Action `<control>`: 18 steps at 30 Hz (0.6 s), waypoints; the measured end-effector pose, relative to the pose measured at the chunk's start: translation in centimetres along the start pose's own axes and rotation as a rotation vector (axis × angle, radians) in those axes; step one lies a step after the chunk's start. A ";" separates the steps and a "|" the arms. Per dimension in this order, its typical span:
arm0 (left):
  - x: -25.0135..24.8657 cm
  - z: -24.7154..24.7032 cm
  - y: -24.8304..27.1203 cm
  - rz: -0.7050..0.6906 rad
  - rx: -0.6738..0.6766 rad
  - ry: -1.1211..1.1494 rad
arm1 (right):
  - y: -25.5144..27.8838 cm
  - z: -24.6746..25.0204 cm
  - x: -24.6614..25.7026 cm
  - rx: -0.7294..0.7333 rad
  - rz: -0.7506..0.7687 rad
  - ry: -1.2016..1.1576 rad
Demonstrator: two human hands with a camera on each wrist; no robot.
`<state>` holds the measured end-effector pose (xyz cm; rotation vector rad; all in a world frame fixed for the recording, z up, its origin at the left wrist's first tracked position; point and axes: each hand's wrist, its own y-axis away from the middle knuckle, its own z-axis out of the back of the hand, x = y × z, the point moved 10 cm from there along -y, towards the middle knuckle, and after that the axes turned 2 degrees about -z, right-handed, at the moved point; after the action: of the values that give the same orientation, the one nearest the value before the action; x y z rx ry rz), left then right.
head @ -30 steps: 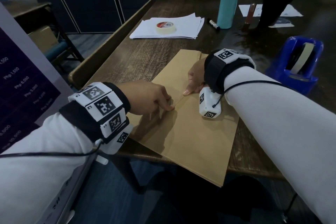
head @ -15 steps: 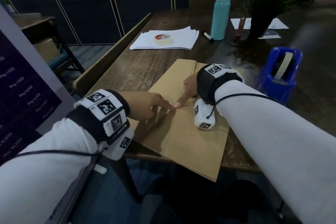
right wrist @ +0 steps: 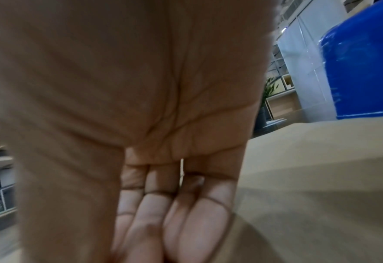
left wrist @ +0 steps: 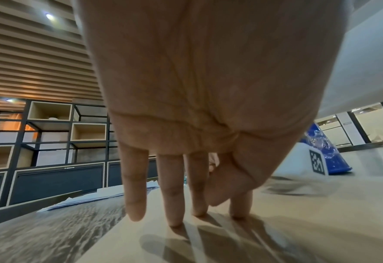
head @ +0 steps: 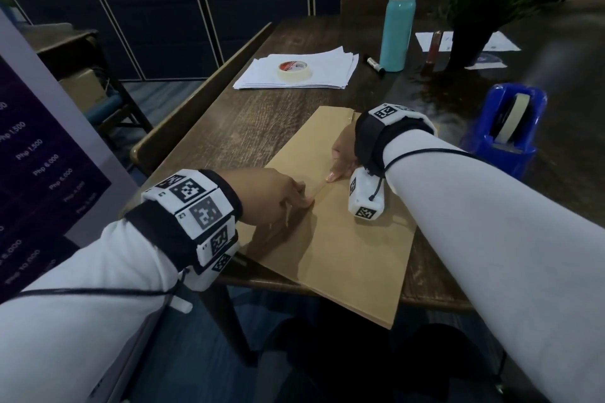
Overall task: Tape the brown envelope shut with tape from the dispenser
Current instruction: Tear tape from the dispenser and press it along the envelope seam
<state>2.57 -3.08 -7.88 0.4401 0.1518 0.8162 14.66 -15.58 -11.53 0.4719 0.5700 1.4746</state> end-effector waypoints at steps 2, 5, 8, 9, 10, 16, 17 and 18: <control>0.2 -0.1 -0.1 -0.001 0.019 0.003 | 2.1 -1.0 0.0 0.051 0.016 -0.095; 0.4 -0.1 -0.1 -0.015 0.032 0.031 | 3.0 -1.8 -0.8 0.053 0.031 -0.266; 0.6 -0.1 0.1 -0.023 0.036 0.052 | 3.3 -1.7 0.1 0.032 0.004 -0.242; 0.7 -0.1 0.1 -0.024 0.031 0.049 | 2.8 -1.0 0.4 -0.015 -0.016 -0.164; 0.7 -0.1 0.1 -0.025 0.023 0.046 | 2.4 -0.3 0.6 -0.065 -0.038 -0.075; 0.5 0.1 0.2 -0.022 0.020 0.063 | 2.2 -0.8 -0.1 -0.048 0.029 -0.047; 0.6 0.2 0.2 -0.023 0.021 0.069 | 2.3 -1.3 -0.3 -0.012 0.034 -0.107; 0.6 0.2 0.3 -0.022 0.022 0.075 | 2.3 -1.6 -0.5 0.013 0.051 -0.179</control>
<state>2.86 -2.52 -7.59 0.4283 0.2350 0.8103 11.89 -16.00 -11.33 0.6256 0.4291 1.4603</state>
